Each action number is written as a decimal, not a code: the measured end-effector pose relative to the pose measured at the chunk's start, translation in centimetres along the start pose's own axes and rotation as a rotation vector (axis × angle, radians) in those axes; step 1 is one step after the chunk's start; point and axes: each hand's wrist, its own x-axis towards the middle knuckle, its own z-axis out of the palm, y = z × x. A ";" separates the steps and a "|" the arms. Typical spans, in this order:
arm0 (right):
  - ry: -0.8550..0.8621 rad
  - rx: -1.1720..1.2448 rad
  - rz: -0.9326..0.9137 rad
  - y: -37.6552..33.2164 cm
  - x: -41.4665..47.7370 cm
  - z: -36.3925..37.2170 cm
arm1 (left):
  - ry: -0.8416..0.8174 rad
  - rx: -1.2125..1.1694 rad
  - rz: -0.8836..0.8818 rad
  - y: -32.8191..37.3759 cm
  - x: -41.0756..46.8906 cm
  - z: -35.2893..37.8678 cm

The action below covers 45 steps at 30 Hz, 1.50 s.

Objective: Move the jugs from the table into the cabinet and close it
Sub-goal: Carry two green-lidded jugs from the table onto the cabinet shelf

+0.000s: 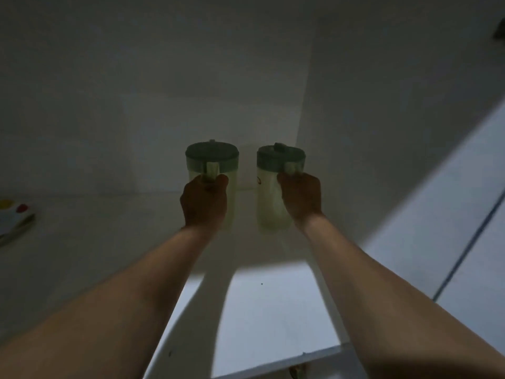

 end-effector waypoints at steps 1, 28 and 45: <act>-0.007 -0.005 -0.002 0.6 1.0 0.6 | -0.007 -0.021 -0.020 -0.8 0.7 0.8; -0.112 -0.111 0.093 4.2 11.1 3.8 | -0.044 0.173 -0.094 -3.6 9.2 9.1; -0.029 -0.801 -0.151 -7.1 -2.5 -3.9 | -0.211 0.682 0.157 3.8 1.1 -1.7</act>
